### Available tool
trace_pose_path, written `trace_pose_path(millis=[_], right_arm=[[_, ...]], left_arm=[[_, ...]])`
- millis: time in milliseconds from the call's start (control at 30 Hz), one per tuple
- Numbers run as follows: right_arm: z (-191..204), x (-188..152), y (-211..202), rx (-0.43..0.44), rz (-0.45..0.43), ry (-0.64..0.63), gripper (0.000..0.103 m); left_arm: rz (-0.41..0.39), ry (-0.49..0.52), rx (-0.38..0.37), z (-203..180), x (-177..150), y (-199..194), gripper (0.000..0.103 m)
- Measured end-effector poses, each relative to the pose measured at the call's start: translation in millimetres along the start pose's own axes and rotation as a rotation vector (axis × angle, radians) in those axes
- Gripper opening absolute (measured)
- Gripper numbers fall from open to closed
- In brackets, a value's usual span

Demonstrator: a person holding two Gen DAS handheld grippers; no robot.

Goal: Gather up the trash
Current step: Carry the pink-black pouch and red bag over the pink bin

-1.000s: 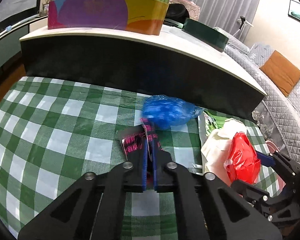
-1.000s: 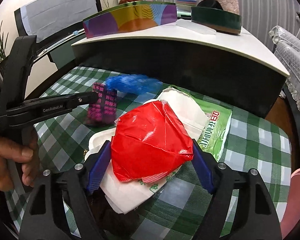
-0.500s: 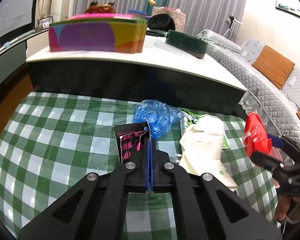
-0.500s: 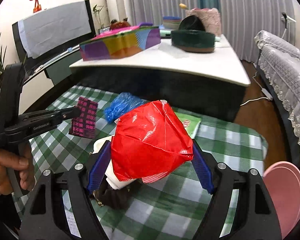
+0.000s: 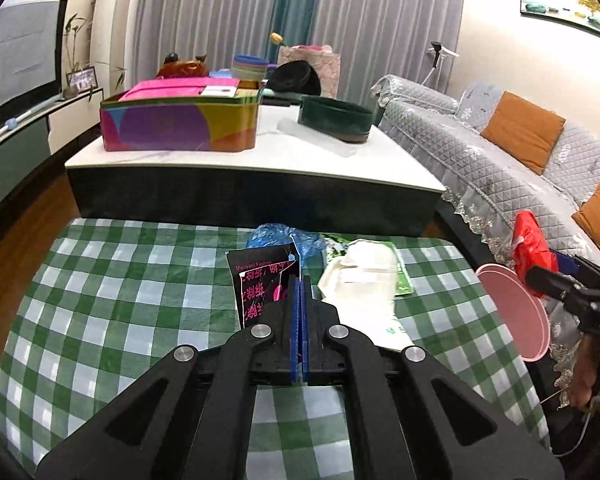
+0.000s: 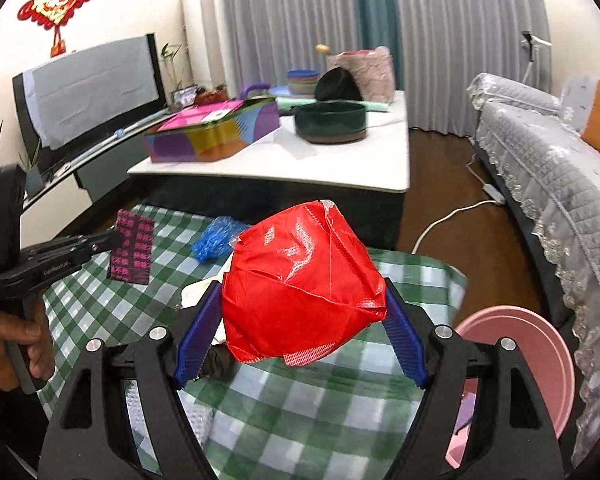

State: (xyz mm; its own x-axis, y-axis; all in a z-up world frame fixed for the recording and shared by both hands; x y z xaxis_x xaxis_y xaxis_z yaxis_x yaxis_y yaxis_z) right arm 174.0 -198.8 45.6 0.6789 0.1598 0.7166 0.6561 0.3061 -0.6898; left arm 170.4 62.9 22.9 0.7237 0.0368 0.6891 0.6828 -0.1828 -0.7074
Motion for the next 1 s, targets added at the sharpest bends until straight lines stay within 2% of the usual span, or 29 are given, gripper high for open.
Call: trace_pose_path(millis=[333,500,700,1000], right_arm=[[-29,-12,-47,-0.068,-0.025,0.053,0.076],[-50,-7,-72,-0.088,-0.036,0.084,0.076],[-88,2,-108,-0.166,-0.069,0.06,0.076],[-136,-19,-115,-0.202,-0.096,0.178,0.076]], left_arm=[[-0.031,0.028,-0.041,-23,-5,-20,0.0],[-0.041,0.055,-0.063,-39,-7,-24,0.0],[-0.045,0.085,-0.084,-58,-10,-24,0.0],[-0.036,0.123,-0.102,-87,-13,-15,0.0]])
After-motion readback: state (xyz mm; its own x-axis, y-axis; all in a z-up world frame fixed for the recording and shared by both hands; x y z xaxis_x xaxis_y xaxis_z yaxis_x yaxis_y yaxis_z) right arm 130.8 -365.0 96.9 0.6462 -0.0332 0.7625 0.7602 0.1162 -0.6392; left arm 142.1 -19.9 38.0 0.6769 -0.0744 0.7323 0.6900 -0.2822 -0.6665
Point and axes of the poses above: each gripper's, at about its wrist camera, not at the fingertips, and y roughly the way its jaws point, z to its left, x to its top, the point moved 1 cm from there along y, roughly the way its jaws point, and after that the axes turned 9 degrees about z, right-handed, at the moved point
